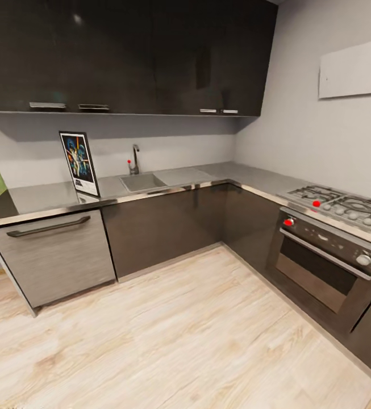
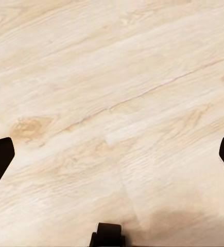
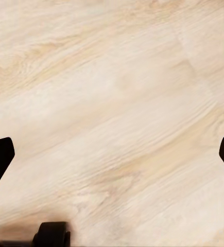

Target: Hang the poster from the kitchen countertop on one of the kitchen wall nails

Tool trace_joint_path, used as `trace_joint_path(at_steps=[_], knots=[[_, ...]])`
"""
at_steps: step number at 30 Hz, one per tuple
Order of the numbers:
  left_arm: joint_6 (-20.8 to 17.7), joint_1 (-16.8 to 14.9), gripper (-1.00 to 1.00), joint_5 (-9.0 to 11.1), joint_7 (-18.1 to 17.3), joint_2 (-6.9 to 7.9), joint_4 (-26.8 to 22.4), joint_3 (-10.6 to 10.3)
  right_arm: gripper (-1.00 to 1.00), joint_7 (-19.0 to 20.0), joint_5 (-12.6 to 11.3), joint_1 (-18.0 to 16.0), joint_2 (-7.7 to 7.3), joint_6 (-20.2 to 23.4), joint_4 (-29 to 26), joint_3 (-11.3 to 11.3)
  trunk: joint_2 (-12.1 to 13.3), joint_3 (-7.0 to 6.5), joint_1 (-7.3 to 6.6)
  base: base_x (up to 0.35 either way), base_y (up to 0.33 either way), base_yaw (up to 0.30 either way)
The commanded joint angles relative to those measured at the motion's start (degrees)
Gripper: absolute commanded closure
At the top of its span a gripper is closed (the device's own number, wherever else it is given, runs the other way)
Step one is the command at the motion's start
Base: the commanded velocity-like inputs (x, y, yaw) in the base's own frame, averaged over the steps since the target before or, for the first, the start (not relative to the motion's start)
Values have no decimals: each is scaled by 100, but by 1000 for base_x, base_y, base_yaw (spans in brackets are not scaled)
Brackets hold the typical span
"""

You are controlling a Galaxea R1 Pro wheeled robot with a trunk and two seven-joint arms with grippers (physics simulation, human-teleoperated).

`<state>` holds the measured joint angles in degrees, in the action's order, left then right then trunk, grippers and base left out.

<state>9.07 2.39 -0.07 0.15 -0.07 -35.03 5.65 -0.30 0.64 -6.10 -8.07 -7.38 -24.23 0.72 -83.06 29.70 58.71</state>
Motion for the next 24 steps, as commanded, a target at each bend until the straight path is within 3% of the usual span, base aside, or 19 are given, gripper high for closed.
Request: trace_joint_path(at_steps=[1, 19, 24], knots=[[7, 4, -100, 0, 2, -2, -7, 6, -100, -4, 6, -4, -1, -18, 6, 7, -2, 5, 2, 186, -293, 293], [7, 6, -100, 4, 3, -2, -9, 15, -100, -14, 6, -2, 5, -24, 6, 7, -2, 5, 2, 204, -284, 292], [7, 6, -100, 7, 2, -2, -8, 15, -100, -7, 6, -1, 2, -15, 6, 9, -2, 5, 2, 231, -260, 145]])
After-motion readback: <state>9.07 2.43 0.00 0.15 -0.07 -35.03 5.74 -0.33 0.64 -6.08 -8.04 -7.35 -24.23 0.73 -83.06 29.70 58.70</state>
